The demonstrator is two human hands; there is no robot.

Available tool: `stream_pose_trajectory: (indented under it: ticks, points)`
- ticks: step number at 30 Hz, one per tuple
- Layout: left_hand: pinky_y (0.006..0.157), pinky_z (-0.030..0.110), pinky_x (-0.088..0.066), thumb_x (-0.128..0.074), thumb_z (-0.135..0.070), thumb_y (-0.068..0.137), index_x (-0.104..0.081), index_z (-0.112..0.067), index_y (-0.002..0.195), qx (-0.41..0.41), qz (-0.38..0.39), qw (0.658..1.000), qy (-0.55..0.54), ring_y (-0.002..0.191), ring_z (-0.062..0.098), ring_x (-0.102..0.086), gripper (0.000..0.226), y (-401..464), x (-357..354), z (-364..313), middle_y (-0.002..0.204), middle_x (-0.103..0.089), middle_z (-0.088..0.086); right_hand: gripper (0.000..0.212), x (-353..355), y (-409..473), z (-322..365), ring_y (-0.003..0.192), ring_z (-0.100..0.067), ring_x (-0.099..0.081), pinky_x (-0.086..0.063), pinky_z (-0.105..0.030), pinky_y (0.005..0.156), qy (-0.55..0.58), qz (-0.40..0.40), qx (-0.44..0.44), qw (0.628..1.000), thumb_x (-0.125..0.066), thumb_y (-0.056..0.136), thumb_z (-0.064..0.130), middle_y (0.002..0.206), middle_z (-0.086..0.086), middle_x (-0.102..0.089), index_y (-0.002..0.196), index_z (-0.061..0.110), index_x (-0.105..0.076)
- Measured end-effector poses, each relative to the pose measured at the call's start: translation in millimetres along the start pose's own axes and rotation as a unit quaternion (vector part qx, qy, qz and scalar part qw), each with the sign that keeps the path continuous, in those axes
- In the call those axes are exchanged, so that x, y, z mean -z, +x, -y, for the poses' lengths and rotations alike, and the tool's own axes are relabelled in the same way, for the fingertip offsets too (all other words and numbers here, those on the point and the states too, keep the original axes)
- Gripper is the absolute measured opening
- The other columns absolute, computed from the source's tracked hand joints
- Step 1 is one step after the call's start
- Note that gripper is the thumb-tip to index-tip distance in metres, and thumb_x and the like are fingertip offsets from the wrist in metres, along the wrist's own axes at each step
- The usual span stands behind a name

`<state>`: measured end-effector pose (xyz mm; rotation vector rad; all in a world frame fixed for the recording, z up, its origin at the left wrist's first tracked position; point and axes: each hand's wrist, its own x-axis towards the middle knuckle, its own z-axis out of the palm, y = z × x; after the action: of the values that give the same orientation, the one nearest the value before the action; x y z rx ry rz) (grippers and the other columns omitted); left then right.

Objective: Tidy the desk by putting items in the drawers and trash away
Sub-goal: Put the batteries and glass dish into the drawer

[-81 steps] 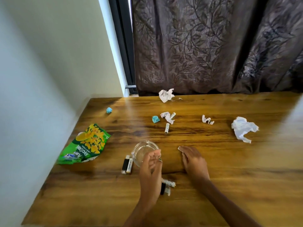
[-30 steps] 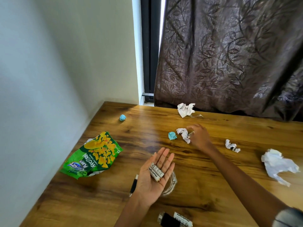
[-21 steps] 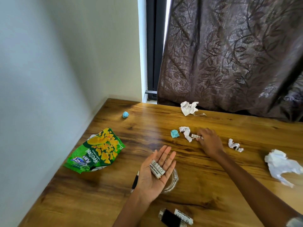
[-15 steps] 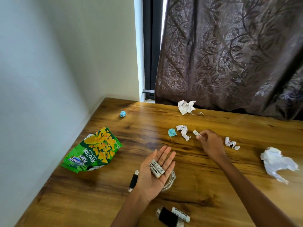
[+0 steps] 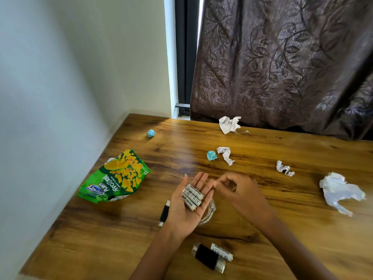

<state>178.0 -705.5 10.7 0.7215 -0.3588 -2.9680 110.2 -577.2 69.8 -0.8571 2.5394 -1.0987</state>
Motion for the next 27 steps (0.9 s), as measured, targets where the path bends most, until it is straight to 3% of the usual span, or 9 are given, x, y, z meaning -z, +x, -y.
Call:
stream_pose_trajectory:
  ticks: [5, 7, 14, 17, 19, 22, 27]
  points:
    - [0.093, 0.043, -0.049, -0.054, -0.034, 0.086, -0.06, -0.006, 0.12, 0.001, 0.017, 1.0, 0.001, 0.113, 0.027, -0.061, 0.044, 3, 4, -3, 0.123, -0.064, 0.011, 0.004, -7, -39, -21, 0.072, 0.001, -0.061, -0.045, -0.016, 0.065, -0.124, 0.243, -0.054, 0.96, -0.067, 0.083, 0.027, 0.078, 0.011, -0.067, 0.083, 0.023, -0.068]
    - [0.094, 0.045, -0.048, -0.055, -0.034, 0.085, -0.058, -0.006, 0.122, 0.005, 0.021, 1.0, -0.002, 0.114, 0.027, -0.061, 0.047, 5, 5, -3, 0.124, -0.064, 0.011, 0.011, -19, -51, -26, 0.078, -0.003, -0.062, -0.046, -0.021, 0.069, -0.148, 0.269, -0.059, 0.95, -0.071, 0.078, 0.028, 0.082, 0.01, -0.067, 0.089, 0.026, -0.067]
    - [0.095, 0.047, -0.045, -0.054, -0.038, 0.084, -0.057, -0.006, 0.125, 0.017, 0.021, 1.0, -0.006, 0.118, 0.028, -0.058, 0.052, 2, 6, -4, 0.124, -0.063, 0.011, 0.022, -36, -67, -29, 0.093, -0.006, -0.044, -0.037, -0.026, 0.077, -0.199, 0.205, -0.015, 0.958, -0.061, 0.083, 0.033, 0.087, 0.019, -0.041, 0.104, 0.031, -0.056]
    - [0.099, 0.043, -0.045, -0.051, -0.039, 0.088, -0.056, -0.005, 0.126, 0.018, 0.015, 1.0, -0.008, 0.121, 0.028, -0.055, 0.052, 2, 6, -5, 0.125, -0.063, 0.012, 0.021, -39, -69, -28, 0.089, -0.005, -0.037, -0.034, -0.024, 0.07, -0.205, 0.202, -0.005, 0.958, -0.059, 0.084, 0.029, 0.08, 0.02, -0.034, 0.105, 0.028, -0.055]
    - [0.106, 0.041, -0.04, -0.049, -0.04, 0.09, -0.055, -0.005, 0.127, 0.018, 0.009, 1.0, -0.011, 0.123, 0.029, -0.053, 0.051, 1, 6, -5, 0.126, -0.062, 0.012, 0.016, -38, -66, -28, 0.086, -0.006, -0.043, -0.033, -0.019, 0.064, -0.199, 0.196, -0.011, 0.96, -0.059, 0.082, 0.028, 0.083, 0.018, -0.042, 0.098, 0.03, -0.057]
    - [0.107, 0.038, -0.038, -0.048, -0.041, 0.09, -0.057, -0.005, 0.126, 0.016, -0.004, 1.0, 0.005, 0.123, 0.027, -0.054, 0.051, -4, 3, -5, 0.125, -0.063, 0.011, 0.014, -25, -51, -25, 0.074, -0.005, -0.058, -0.045, -0.021, 0.063, -0.116, 0.184, -0.044, 0.975, -0.067, 0.078, 0.023, 0.079, 0.01, -0.061, 0.079, 0.033, -0.058]
    - [0.095, 0.035, -0.043, -0.045, -0.041, 0.091, -0.061, -0.006, 0.12, 0.014, -0.072, 0.997, 0.023, 0.11, 0.023, -0.059, 0.048, -10, -5, 2, 0.118, -0.067, 0.009, 0.011, -2, -17, -8, 0.064, -0.003, -0.058, -0.049, -0.018, 0.06, -0.006, 0.085, -0.024, 0.996, -0.074, 0.075, 0.021, 0.073, 0.006, -0.065, 0.081, 0.024, -0.066]
